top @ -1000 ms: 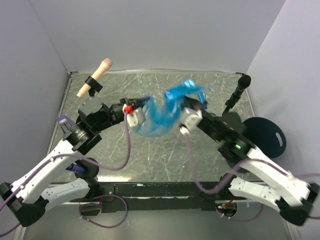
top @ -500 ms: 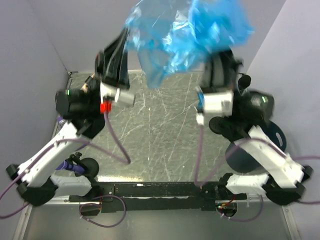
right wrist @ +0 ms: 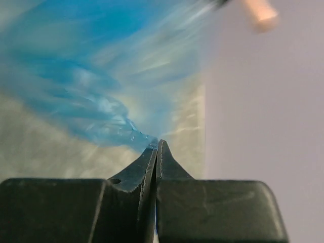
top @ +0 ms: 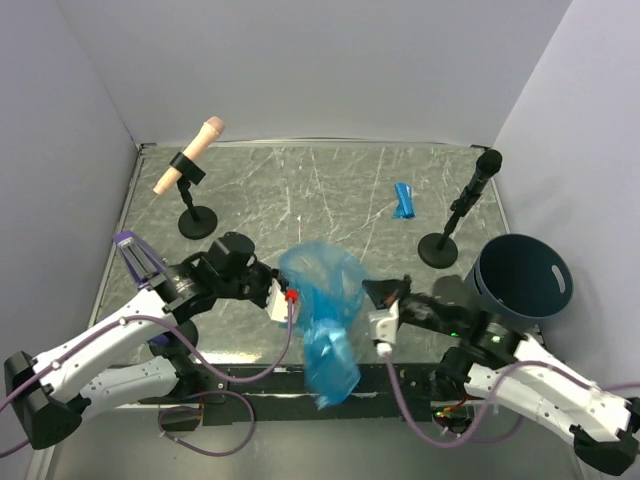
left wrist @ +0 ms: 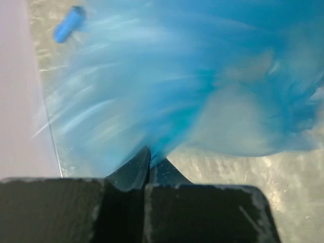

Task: Put the trash bags into the trash bin
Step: Unfold the trash bag at the center of the board, then move the trash bin to the center of the board.

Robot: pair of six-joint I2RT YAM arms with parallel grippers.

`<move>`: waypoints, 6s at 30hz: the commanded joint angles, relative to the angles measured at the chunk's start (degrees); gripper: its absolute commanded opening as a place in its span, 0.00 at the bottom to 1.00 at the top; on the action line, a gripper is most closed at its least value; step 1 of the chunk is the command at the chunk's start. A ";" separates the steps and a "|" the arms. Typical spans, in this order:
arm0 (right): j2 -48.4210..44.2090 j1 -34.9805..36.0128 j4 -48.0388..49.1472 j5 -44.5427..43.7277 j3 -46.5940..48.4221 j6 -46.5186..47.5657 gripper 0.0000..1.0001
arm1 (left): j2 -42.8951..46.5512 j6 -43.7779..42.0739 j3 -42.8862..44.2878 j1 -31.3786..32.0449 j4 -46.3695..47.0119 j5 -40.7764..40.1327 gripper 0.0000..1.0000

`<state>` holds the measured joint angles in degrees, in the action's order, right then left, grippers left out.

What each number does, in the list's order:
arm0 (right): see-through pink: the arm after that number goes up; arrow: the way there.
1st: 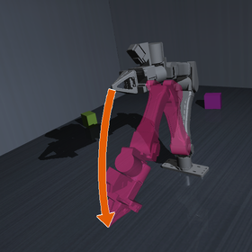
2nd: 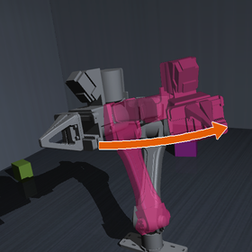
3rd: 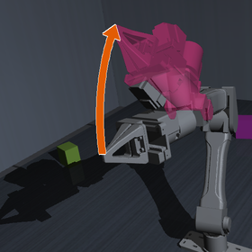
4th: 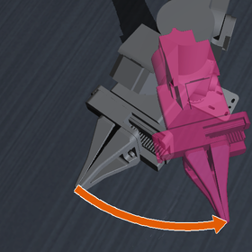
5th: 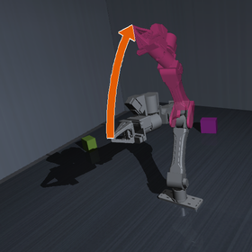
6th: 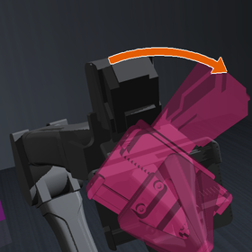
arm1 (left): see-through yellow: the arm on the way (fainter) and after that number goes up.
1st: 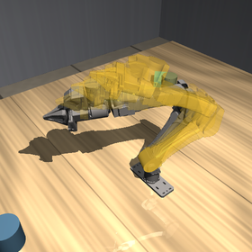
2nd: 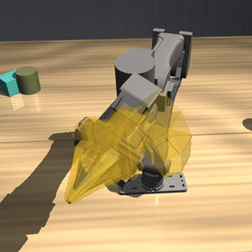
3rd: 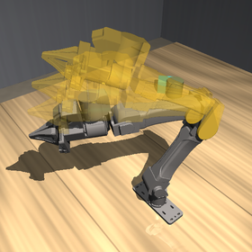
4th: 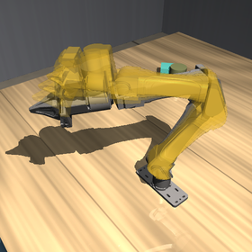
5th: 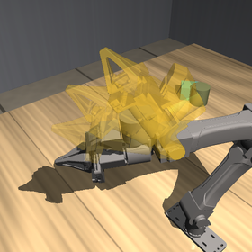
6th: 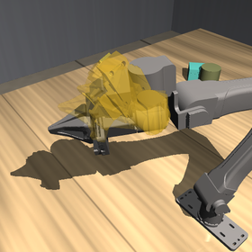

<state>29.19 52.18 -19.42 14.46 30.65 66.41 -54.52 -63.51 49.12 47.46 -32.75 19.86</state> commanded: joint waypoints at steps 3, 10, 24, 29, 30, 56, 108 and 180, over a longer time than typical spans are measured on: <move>9.37 0.03 2.97 -9.07 18.20 -18.06 0.00 | -2.51 19.20 12.65 -0.09 -3.98 3.43 0.01; 18.78 -3.05 46.37 -10.44 16.96 4.38 0.00 | 4.86 3.02 4.24 -0.09 45.28 -14.05 0.01; 33.99 -4.19 68.63 10.43 51.05 21.25 0.00 | -17.09 -32.22 35.59 -0.35 85.12 -1.58 0.01; 47.94 -24.55 66.71 -7.04 48.39 -0.39 0.00 | -30.51 -7.04 38.22 -13.41 64.77 -23.41 0.01; 51.46 -26.93 61.14 -11.51 45.92 -0.84 0.00 | -34.56 -0.54 41.46 -15.54 51.35 -28.85 0.01; 32.67 -17.37 13.27 -21.84 34.03 -33.28 0.00 | -28.08 50.32 43.77 -16.95 -2.75 -6.94 0.01; -20.85 -16.33 0.07 21.95 -0.07 11.48 0.35 | 19.02 2.13 -10.99 -10.46 31.41 14.88 0.01; 29.77 -15.11 -39.40 9.28 49.51 -28.99 0.00 | -27.04 58.05 65.21 -16.52 34.06 -19.42 0.01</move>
<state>54.35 32.60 -73.30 27.33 79.59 31.97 -81.08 -8.78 108.38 31.09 -0.19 -1.80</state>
